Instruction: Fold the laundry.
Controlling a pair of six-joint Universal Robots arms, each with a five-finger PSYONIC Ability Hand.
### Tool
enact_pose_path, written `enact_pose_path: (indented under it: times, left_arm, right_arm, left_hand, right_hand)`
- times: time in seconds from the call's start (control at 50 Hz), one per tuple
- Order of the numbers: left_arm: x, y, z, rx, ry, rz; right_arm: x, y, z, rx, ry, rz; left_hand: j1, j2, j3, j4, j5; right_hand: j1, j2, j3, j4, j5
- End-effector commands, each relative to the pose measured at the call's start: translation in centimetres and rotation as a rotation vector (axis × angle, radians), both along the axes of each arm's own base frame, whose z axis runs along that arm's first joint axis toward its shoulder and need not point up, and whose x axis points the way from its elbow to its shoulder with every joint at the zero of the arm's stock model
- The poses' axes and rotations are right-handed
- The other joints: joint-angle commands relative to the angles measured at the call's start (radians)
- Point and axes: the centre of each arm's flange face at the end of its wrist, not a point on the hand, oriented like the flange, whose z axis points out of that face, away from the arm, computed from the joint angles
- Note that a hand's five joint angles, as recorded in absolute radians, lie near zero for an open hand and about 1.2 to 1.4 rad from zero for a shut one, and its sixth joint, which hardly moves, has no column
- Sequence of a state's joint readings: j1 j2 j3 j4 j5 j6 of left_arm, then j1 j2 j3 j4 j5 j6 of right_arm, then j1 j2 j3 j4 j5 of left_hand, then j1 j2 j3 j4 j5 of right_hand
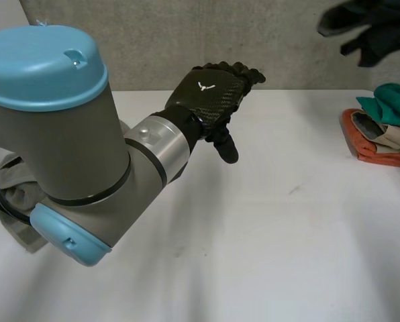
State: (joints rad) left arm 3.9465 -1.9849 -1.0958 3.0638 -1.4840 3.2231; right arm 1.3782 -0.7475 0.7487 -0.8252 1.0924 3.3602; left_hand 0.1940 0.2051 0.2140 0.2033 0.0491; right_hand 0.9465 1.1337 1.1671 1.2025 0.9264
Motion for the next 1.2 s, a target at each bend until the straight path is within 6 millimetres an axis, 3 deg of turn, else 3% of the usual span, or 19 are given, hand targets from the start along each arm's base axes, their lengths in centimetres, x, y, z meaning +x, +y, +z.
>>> enact_pose_path:
  times: [0.02, 0.08, 0.14, 0.16, 0.24, 0.46, 0.48, 0.5, 0.52, 0.54, 0.66, 0.74, 0.88, 1.0, 1.08, 1.1, 1.16, 1.18, 1.2]
  left_arm:
    - [-0.3, 0.8, -0.5, 0.011, -0.011, -0.022]
    - [-0.4, 0.9, -0.6, 0.016, -0.011, -0.026]
    - [-0.6, 1.3, -0.9, 0.025, -0.017, -0.058]
    - [-0.6, 1.4, -1.0, 0.028, -0.019, -0.066]
    - [-0.8, 2.1, -1.2, 0.035, -0.022, -0.104]
    - [-1.0, 3.3, -1.1, 0.036, -0.022, -0.138]
    - [-1.0, 3.4, -1.0, 0.035, -0.021, -0.139]
    - [-1.0, 3.5, -0.9, 0.033, -0.019, -0.143]
    - [-1.0, 3.6, -0.8, 0.032, -0.018, -0.143]
    - [-1.0, 3.6, -0.8, 0.031, -0.017, -0.143]
    - [-1.0, 3.7, -0.5, 0.025, -0.009, -0.149]
    - [-1.0, 4.1, 0.0, 0.016, -0.001, -0.155]
    - [-0.7, 4.5, 1.9, -0.026, 0.048, -0.158]
    - [-0.1, 5.0, 3.9, -0.073, 0.097, -0.157]
    - [0.4, 5.1, 5.4, -0.107, 0.128, -0.144]
    - [0.5, 5.1, 5.7, -0.119, 0.135, -0.139]
    - [1.2, 4.7, 7.1, -0.156, 0.169, -0.095]
    - [1.5, 4.3, 7.4, -0.169, 0.175, -0.065]
    - [2.0, 3.6, 7.6, -0.181, 0.177, -0.02]
  right_arm:
    - [-6.8, -3.6, -8.7, 0.131, 0.007, -0.029]
    - [-9.3, -3.9, -12.5, 0.204, 0.005, -0.042]
    - [-11.3, -3.7, -14.8, 0.251, -0.003, -0.062]
    - [-12.7, -3.4, -16.1, 0.279, -0.007, -0.08]
    - [-13.5, -2.6, -18.1, 0.327, 0.013, -0.057]
    - [-13.0, -1.5, -16.8, 0.325, 0.035, -0.039]
    - [-12.9, -1.4, -16.7, 0.332, 0.032, -0.037]
    - [-12.9, -1.3, -16.5, 0.341, 0.028, -0.038]
    - [-12.7, -0.9, -16.0, 0.358, 0.025, -0.04]
    - [-12.6, -0.8, -16.0, 0.371, 0.022, -0.041]
    - [-12.6, 0.6, -15.0, 0.428, 0.056, -0.09]
    - [-15.7, 3.0, -12.9, 0.469, 0.13, -0.234]
    - [-19.3, 6.2, -10.8, 0.534, 0.239, -0.457]
    - [-22.0, 9.3, -5.9, 0.53, 0.351, -0.806]
    - [-20.8, 10.0, -2.9, 0.475, 0.348, -0.895]
    - [-19.3, 10.3, -1.0, 0.421, 0.342, -0.881]
    - [-16.3, 10.9, 1.9, 0.327, 0.328, -0.826]
    - [-13.3, 11.4, 3.1, 0.275, 0.316, -0.753]
    - [-11.9, 11.7, 3.4, 0.256, 0.312, -0.712]
  left_hand:
    - [0.025, 0.014, 0.005, 0.016, -0.004]
    - [0.025, 0.014, 0.005, 0.016, -0.004]
    - [0.025, 0.014, 0.005, 0.016, -0.004]
    - [0.025, 0.014, 0.005, 0.016, -0.004]
    - [0.017, 0.006, -0.003, 0.007, -0.013]
    - [0.017, 0.005, -0.003, 0.007, -0.013]
    - [0.017, 0.005, -0.003, 0.007, -0.013]
    - [0.014, 0.003, -0.006, 0.004, -0.016]
    - [0.014, 0.003, -0.006, 0.004, -0.016]
    - [0.014, 0.003, -0.006, 0.004, -0.016]
    - [0.005, -0.006, -0.015, -0.004, -0.025]
    - [0.002, -0.009, -0.018, -0.007, -0.028]
    - [0.005, -0.006, -0.015, -0.004, -0.025]
    - [0.005, -0.006, -0.015, -0.004, -0.025]
    - [0.011, 0.0, -0.009, 0.001, -0.019]
    - [0.011, 0.0, -0.009, 0.001, -0.019]
    - [0.014, 0.003, -0.006, 0.004, -0.016]
    - [0.014, 0.003, -0.006, 0.004, -0.016]
    - [0.014, 0.003, -0.006, 0.004, -0.016]
  right_hand:
    - [0.45, 0.263, 0.229, 0.194, 0.295]
    - [0.45, 0.263, 0.229, 0.194, 0.295]
    - [0.45, 0.263, 0.229, 0.194, 0.295]
    - [0.45, 0.263, 0.229, 0.194, 0.295]
    - [0.45, 0.263, 0.229, 0.194, 0.295]
    - [0.45, 0.263, 0.229, 0.194, 0.295]
    - [0.375, 0.188, 0.155, 0.119, 0.221]
    - [0.069, -0.118, -0.151, -0.187, -0.085]
    - [-0.527, -0.714, -0.747, -0.783, -0.681]
    - [-0.772, -0.959, -0.993, -1.028, -0.926]
    - [-0.772, -0.959, -0.993, -1.028, -0.926]
    - [-0.772, -0.959, -0.993, -1.028, -0.926]
    - [-0.772, -0.959, -0.993, -1.028, -0.926]
    - [-0.772, -0.959, -0.993, -1.028, -0.926]
    - [-0.772, -0.959, -0.993, -1.028, -0.926]
    - [-0.772, -0.959, -0.993, -1.028, -0.926]
    - [-0.772, -0.959, -0.993, -1.028, -0.926]
    - [-0.772, -0.959, -0.993, -1.028, -0.926]
    - [-0.772, -0.959, -0.993, -1.028, -0.926]
